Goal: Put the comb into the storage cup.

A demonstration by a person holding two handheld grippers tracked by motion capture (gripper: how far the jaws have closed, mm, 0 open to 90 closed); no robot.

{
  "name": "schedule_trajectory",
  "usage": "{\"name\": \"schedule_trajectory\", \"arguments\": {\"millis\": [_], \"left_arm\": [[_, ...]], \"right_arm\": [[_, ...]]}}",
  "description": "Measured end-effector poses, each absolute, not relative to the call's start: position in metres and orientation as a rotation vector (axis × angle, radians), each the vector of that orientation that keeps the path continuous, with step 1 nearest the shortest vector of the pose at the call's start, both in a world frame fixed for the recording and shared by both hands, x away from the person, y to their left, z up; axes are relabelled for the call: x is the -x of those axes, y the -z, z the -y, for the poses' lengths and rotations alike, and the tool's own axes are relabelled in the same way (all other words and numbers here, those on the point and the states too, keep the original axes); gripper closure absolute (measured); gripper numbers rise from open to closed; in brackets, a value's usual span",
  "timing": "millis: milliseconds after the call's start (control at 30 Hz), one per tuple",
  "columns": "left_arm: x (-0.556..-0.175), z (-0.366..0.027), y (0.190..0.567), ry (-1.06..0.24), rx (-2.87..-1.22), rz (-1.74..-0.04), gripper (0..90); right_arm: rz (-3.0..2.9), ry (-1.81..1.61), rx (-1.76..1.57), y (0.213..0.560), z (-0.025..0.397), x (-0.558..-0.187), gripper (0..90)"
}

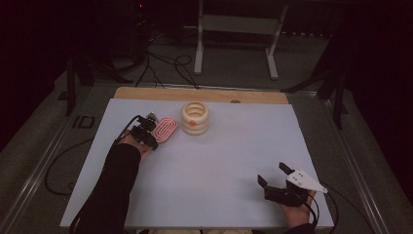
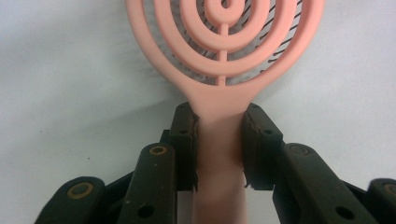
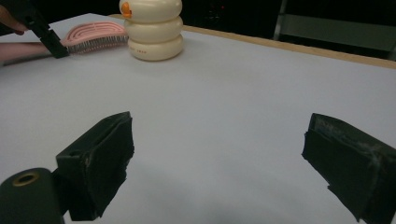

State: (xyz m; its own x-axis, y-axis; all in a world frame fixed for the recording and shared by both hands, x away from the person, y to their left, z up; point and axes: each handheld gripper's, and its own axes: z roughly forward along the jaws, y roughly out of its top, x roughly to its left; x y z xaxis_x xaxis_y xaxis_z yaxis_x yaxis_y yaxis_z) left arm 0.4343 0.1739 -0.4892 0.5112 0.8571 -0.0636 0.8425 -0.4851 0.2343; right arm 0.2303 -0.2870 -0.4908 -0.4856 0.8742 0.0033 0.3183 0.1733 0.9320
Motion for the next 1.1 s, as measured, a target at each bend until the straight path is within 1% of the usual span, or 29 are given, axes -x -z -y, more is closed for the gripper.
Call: {"name": "schedule_trajectory", "arguments": {"millis": [300,1100], "left_arm": [[-0.432,-0.174,0.484,-0.096,-2.486,-1.422,70.1],[-0.415,-0.181,0.451,-0.232,-2.354,-1.365,70.2]], "right_arm": [[-1.9,-1.304,-1.124,0.491,0.287,-0.23,8.3],[-1.908,-1.302,-1.122,0.492,0.286,-0.231,8.3]]}}
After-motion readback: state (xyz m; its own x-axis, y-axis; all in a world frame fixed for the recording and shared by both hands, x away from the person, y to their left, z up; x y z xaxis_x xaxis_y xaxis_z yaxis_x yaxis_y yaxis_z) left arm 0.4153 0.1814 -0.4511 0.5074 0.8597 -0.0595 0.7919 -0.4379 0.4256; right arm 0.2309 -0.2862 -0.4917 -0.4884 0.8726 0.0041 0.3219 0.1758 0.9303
